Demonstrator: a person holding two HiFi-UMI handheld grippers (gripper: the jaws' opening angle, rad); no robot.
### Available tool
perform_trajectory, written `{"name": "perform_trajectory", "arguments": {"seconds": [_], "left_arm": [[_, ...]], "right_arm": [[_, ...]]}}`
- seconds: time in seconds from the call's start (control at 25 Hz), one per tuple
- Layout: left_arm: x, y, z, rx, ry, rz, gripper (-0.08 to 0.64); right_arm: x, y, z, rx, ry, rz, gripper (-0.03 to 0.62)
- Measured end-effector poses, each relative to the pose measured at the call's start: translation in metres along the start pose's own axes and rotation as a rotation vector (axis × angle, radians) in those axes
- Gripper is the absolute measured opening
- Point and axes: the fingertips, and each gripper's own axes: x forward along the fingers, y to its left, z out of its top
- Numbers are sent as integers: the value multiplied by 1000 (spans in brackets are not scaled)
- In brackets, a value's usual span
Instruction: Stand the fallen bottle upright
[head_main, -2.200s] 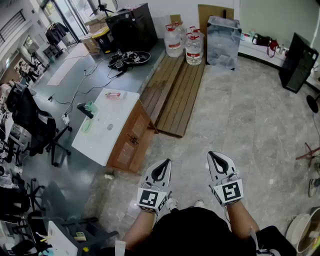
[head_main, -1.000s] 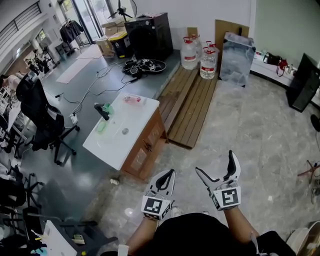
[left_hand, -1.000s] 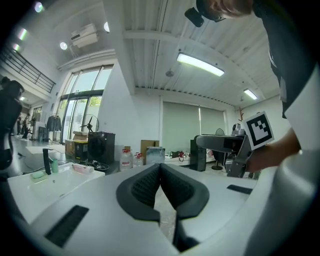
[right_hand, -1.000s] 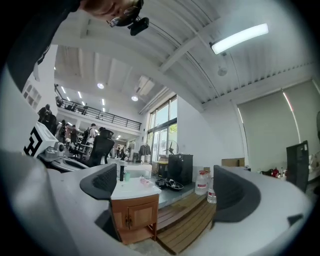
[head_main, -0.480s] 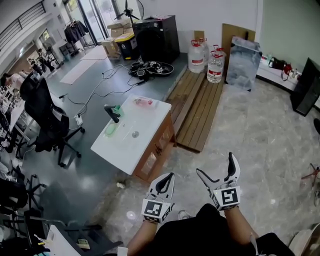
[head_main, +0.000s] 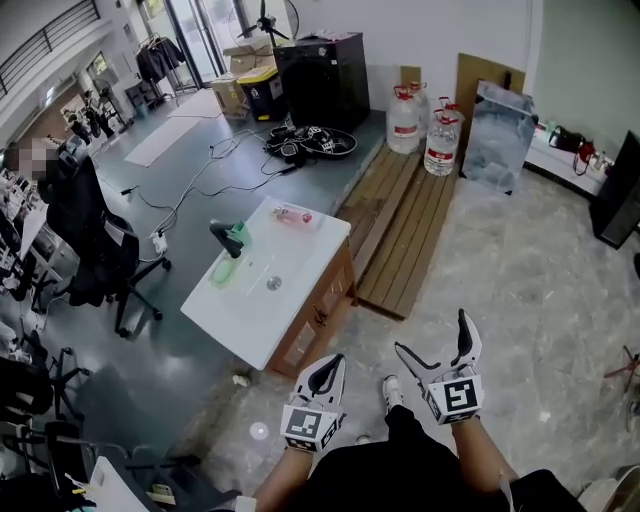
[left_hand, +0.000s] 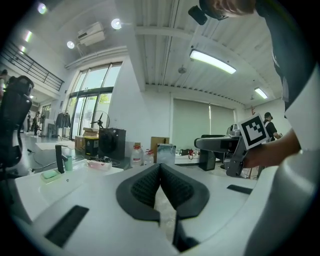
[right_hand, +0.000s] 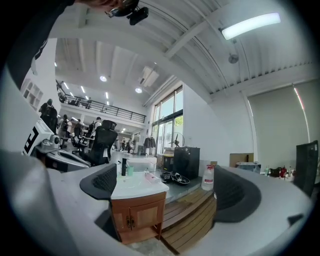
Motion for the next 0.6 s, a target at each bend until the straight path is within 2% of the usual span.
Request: {"name": "perform_trajectory", "arguments": {"seconds": [0.2,0.6], "left_arm": [[54,24,10,-29,7,43,18],[151,69,25,-28,51,106,17]], "right_arm": [[51,-39,-10,10,24,19,600],[148,-102,-13,8,65,92,598]]}}
